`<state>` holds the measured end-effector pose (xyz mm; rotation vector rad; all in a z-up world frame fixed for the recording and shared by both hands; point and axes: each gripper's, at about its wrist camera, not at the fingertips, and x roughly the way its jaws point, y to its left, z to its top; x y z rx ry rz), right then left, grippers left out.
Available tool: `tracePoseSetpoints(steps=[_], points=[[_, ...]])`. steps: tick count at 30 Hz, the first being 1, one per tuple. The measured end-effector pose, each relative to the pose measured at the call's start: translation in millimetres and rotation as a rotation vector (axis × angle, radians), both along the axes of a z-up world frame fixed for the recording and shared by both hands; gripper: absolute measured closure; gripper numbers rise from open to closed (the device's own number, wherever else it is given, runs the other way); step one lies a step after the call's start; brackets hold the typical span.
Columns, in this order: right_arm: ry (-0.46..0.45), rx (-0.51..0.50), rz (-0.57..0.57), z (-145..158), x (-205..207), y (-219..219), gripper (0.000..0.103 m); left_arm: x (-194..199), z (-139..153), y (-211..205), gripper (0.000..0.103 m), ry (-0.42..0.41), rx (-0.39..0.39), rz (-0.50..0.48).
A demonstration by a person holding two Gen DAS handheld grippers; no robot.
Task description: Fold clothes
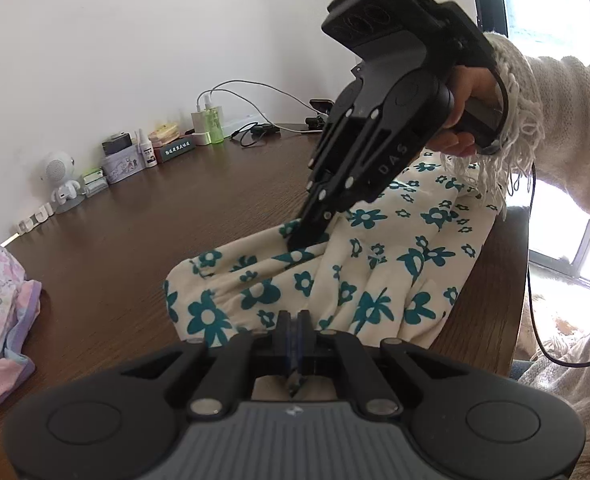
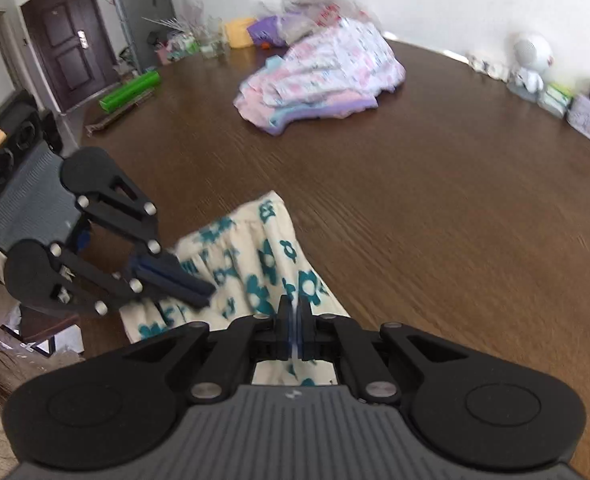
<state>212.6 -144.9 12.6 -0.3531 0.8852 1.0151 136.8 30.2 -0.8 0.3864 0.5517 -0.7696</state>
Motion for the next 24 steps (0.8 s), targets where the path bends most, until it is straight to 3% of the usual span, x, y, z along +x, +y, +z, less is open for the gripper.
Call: tracePoseSetpoints(steps=[3,8,13,14,16,18,20,21,22,24], points=[[0.023,0.014,-0.034,-15,1,-4,0.102,2,4,2,0.101,0.011,-0.022,0.016],[-0.035,0.02,-0.032,-16,-8,-4,0.101,10,35,20,0.074,-0.011,-0.174,0.039],[-0.068,0.031,-0.044,-16,-13,-6,0.101,47,30,5,0.08,0.036,-0.129,0.062],[-0.075,0.037,-0.05,-16,-14,-7,0.1,54,21,-1,0.093,0.076,-0.097,0.052],[-0.13,0.098,-0.099,-7,-23,-16,0.095,61,5,-9,0.096,0.111,-0.031,0.068],[-0.168,0.158,-0.121,6,-34,-27,0.092,62,1,-7,0.096,0.118,-0.052,0.076],[-0.186,0.218,-0.112,21,-46,-37,0.08,64,0,-3,0.096,0.141,-0.066,0.082],[-0.194,0.212,-0.096,25,-49,-37,0.064,64,0,-3,0.096,0.14,-0.067,0.079],[-0.196,0.2,-0.084,27,-50,-35,0.056,64,-1,-2,0.096,0.141,-0.068,0.08],[-0.147,0.187,-0.062,24,-43,-29,0.056,61,-2,-1,0.096,0.139,-0.065,0.084]])
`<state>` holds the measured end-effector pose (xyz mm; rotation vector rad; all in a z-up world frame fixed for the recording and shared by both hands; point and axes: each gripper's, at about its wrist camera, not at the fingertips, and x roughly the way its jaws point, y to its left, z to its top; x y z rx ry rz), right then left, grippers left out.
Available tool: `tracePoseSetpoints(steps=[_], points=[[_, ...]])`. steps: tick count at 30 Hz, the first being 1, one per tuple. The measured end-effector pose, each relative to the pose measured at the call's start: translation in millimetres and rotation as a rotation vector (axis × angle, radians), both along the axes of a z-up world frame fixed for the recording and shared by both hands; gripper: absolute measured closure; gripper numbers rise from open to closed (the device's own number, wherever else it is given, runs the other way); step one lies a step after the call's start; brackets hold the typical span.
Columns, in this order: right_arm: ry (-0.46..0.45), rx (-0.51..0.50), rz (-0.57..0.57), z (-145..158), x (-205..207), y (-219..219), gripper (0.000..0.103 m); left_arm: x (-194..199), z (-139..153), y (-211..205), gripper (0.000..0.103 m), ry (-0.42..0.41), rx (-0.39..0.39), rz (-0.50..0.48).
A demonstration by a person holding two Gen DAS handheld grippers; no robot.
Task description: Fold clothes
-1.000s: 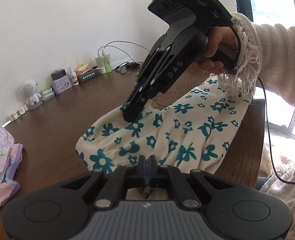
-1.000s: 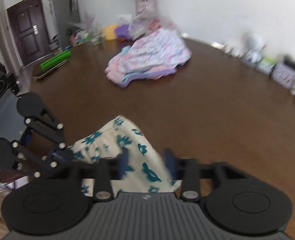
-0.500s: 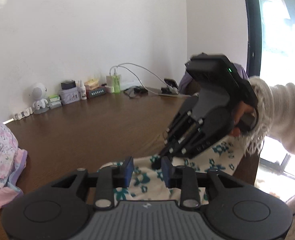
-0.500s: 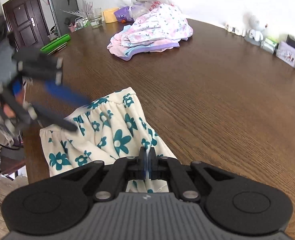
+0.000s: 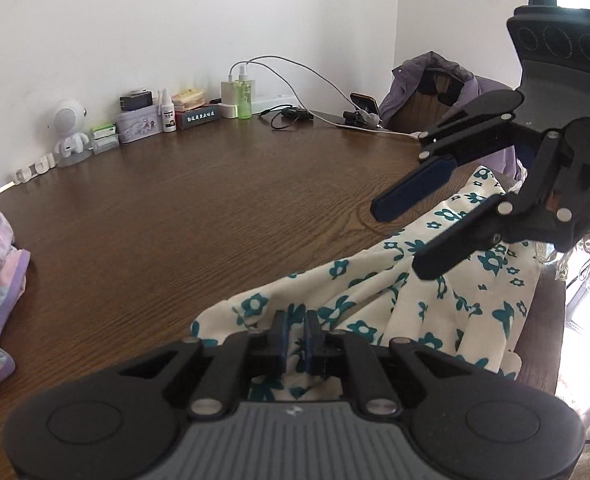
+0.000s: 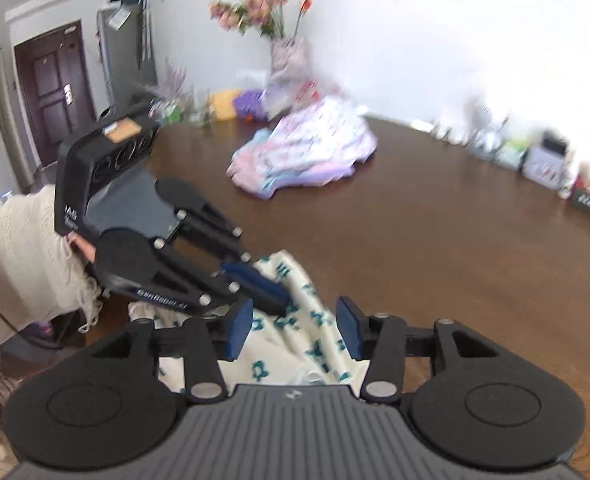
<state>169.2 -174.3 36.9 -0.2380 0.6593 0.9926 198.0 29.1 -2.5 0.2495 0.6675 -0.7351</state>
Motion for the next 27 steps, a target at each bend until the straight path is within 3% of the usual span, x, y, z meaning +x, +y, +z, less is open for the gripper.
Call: tracePoseSetpoints(steps=[3,6,8,9,10,12,15,17,20,24,27], points=[[0.062,-0.005,0.043,-8,12,8,0.049,-2,-1,-2,0.096,-0.007,-0.001,0.011],[0.059,-0.052,0.074,-19,20,18,0.032,-1,-1,-1,0.096,0.0,-0.011,0.019],[0.066,-0.082,0.094,-23,19,23,0.031,-1,-1,-1,0.096,0.002,-0.014,0.019],[0.074,-0.095,0.112,-26,18,25,0.033,-1,-1,0,0.096,0.003,-0.016,0.019],[0.084,-0.113,0.13,-29,18,28,0.05,0,0,0,0.096,0.004,-0.018,0.018],[0.122,-0.121,0.129,-34,20,30,0.066,-1,4,6,0.093,0.005,-0.043,0.016],[0.129,-0.105,0.122,-38,19,27,0.071,-17,18,22,0.073,-0.047,-0.097,-0.006],[0.144,-0.082,0.123,-40,21,22,0.071,-35,26,29,0.054,-0.082,-0.115,-0.052],[0.158,-0.063,0.127,-43,23,18,0.072,-62,34,28,0.043,-0.11,-0.115,-0.152],[0.165,-0.054,0.124,-43,25,17,0.072,-75,28,14,0.049,-0.099,-0.07,-0.229],[0.172,-0.049,0.113,-43,25,17,0.071,-73,17,-1,0.075,-0.087,0.002,-0.249]])
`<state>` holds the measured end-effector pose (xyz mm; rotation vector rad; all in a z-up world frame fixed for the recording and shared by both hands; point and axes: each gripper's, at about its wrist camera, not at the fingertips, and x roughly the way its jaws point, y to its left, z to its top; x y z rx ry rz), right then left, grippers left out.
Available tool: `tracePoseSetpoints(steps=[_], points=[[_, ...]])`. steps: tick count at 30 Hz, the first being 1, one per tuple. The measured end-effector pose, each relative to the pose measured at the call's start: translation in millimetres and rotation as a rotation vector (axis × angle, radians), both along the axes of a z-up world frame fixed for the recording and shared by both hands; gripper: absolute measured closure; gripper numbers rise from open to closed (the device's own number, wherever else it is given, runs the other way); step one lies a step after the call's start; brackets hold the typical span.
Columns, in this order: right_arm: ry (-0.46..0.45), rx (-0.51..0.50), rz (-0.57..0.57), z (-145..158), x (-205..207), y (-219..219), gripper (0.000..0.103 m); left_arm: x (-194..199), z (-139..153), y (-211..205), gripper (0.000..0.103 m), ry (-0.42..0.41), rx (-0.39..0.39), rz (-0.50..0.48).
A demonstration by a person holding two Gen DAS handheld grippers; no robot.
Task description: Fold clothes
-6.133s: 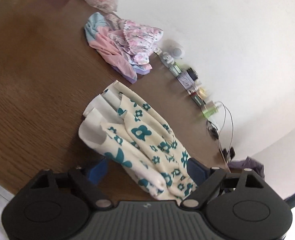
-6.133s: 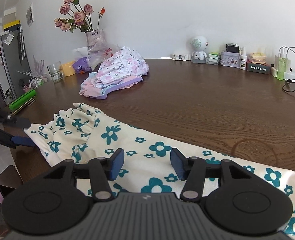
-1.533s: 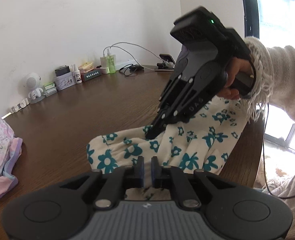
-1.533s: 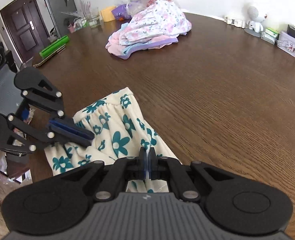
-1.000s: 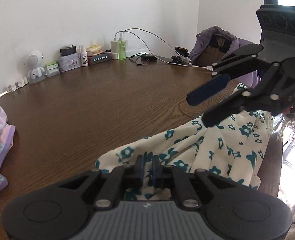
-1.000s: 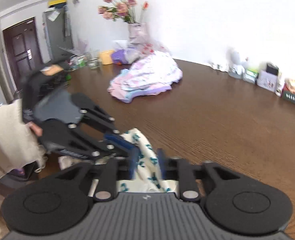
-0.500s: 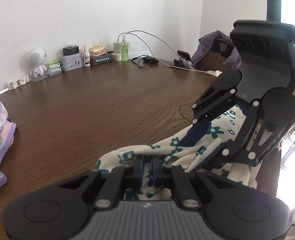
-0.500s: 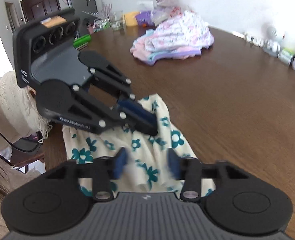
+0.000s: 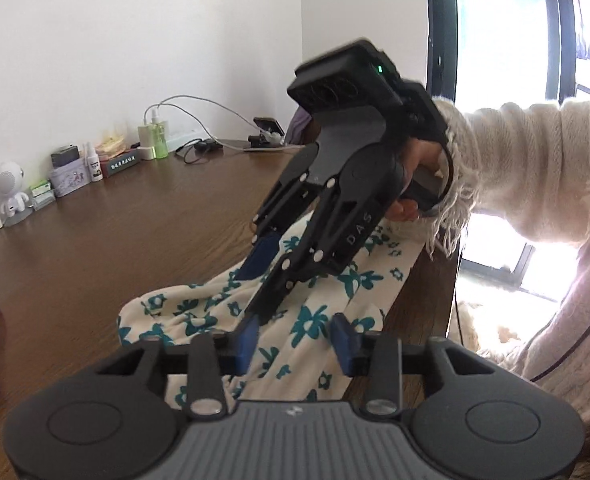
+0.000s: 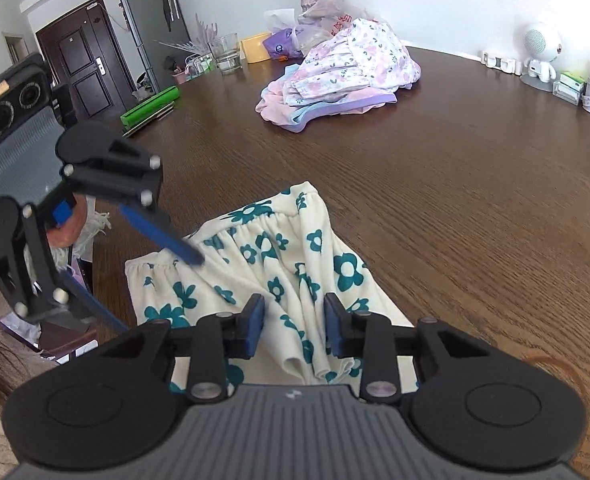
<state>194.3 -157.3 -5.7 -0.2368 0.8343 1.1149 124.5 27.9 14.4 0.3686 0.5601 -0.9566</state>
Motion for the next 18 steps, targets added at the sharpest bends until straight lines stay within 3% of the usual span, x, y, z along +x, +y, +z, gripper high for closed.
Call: tracePoseSetpoints(steps=[1,2,8,9,12,15,18], points=[[0.001,0.002,-0.002,0,0,0,0.071,1,-4,-5,0.086,-0.004,0.02,0.007],[0.002,0.005,-0.005,0,0,0,0.071,3,-8,-10,0.088,-0.008,0.038,0.015],[0.114,0.117,-0.028,8,10,-20,0.057,6,-17,-23,0.088,-0.019,0.091,0.039],[0.106,0.132,-0.005,13,8,-24,0.048,6,-17,-23,0.088,-0.02,0.09,0.039],[-0.009,0.064,0.101,24,-9,-21,0.022,8,-17,-20,0.087,-0.003,0.079,0.04],[-0.131,-0.058,0.167,27,-21,-8,0.02,10,-16,-19,0.086,0.008,0.072,0.039],[-0.142,-0.136,0.228,22,-24,6,0.019,10,-16,-18,0.086,0.01,0.071,0.042]])
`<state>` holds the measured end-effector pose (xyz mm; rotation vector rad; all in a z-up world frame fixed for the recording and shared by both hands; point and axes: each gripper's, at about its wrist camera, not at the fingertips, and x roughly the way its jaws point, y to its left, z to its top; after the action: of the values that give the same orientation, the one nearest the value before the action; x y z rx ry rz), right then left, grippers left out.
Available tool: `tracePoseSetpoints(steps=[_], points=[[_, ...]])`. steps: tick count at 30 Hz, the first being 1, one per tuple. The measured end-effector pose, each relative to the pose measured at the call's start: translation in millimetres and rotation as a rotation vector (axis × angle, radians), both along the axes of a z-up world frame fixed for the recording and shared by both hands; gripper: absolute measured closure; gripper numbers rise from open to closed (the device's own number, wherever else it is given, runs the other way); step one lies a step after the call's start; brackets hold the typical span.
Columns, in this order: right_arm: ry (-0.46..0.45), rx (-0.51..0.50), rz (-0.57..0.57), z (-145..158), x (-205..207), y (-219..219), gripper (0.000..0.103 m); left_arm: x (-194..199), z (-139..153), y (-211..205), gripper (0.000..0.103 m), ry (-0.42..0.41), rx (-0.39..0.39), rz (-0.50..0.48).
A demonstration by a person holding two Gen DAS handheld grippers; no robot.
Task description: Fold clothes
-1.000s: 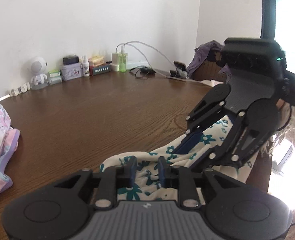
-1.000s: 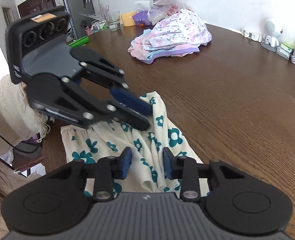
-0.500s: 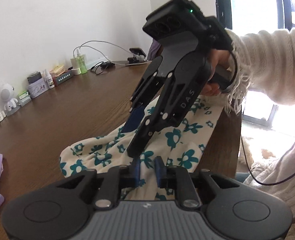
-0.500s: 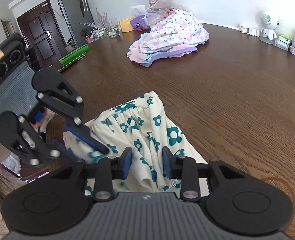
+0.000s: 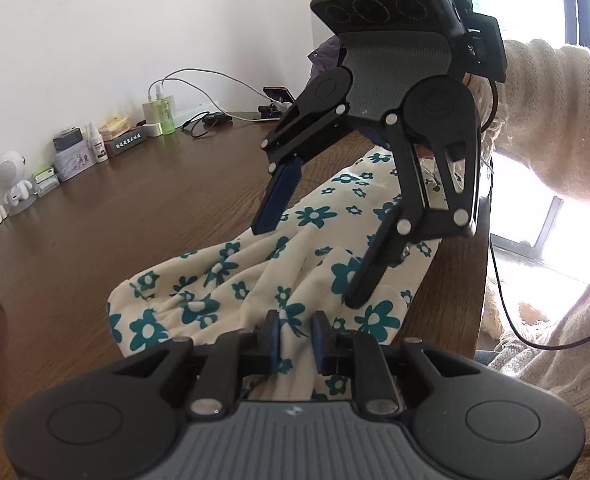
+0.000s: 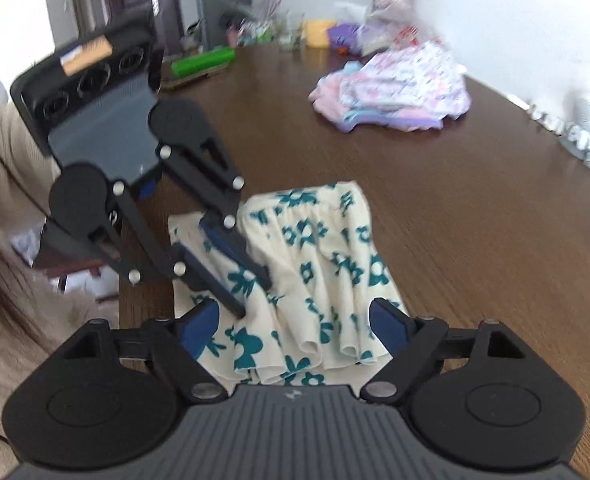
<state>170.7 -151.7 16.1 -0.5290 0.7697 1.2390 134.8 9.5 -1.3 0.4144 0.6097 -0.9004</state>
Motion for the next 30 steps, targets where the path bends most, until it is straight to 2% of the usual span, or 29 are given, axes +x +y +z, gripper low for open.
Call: tracePoseSetpoints(steps=[3,4,6,7,8,11,12,14,16,18,20,22,23,25,30], points=[[-0.015,-0.094,0.038,-15,-4,13,0.021,-1,0,1,0.086,0.003,-0.006,0.009],[-0.058,-0.11,0.048,-17,-8,15,0.023,-1,1,1,0.085,0.004,-0.01,0.012],[-0.052,-0.101,0.02,-17,-9,13,0.026,0,7,8,0.081,0.052,-0.041,0.043],[-0.054,-0.096,0.009,-16,-9,12,0.028,0,14,17,0.071,0.08,-0.079,0.066],[-0.06,-0.089,0.003,-17,-11,10,0.028,0,21,27,0.054,0.109,-0.119,0.09],[-0.068,-0.065,-0.007,-20,-13,4,0.028,-3,38,66,0.026,0.142,-0.292,0.224],[-0.067,-0.057,-0.008,-20,-13,1,0.028,-2,37,76,0.024,0.169,-0.325,0.284],[-0.073,-0.049,-0.006,-20,-13,-1,0.028,-1,35,95,0.024,0.225,-0.387,0.406],[-0.079,-0.044,-0.005,-21,-14,-2,0.029,8,24,109,0.026,0.326,-0.435,0.508],[-0.084,-0.04,-0.005,-21,-14,-2,0.029,12,11,121,0.026,0.41,-0.498,0.562],[-0.09,-0.035,-0.006,-21,-15,-2,0.029,18,2,127,0.031,0.476,-0.559,0.575],[-0.094,-0.029,-0.009,-22,-15,-2,0.029,22,-5,125,0.036,0.52,-0.587,0.589],[-0.096,-0.027,-0.011,-22,-16,-2,0.029,25,-10,122,0.041,0.547,-0.591,0.598],[-0.101,-0.022,-0.015,-23,-18,-3,0.029,29,-16,120,0.046,0.568,-0.638,0.615],[-0.105,0.007,-0.025,-25,-19,-7,0.029,36,-26,118,0.046,0.598,-0.763,0.69]])
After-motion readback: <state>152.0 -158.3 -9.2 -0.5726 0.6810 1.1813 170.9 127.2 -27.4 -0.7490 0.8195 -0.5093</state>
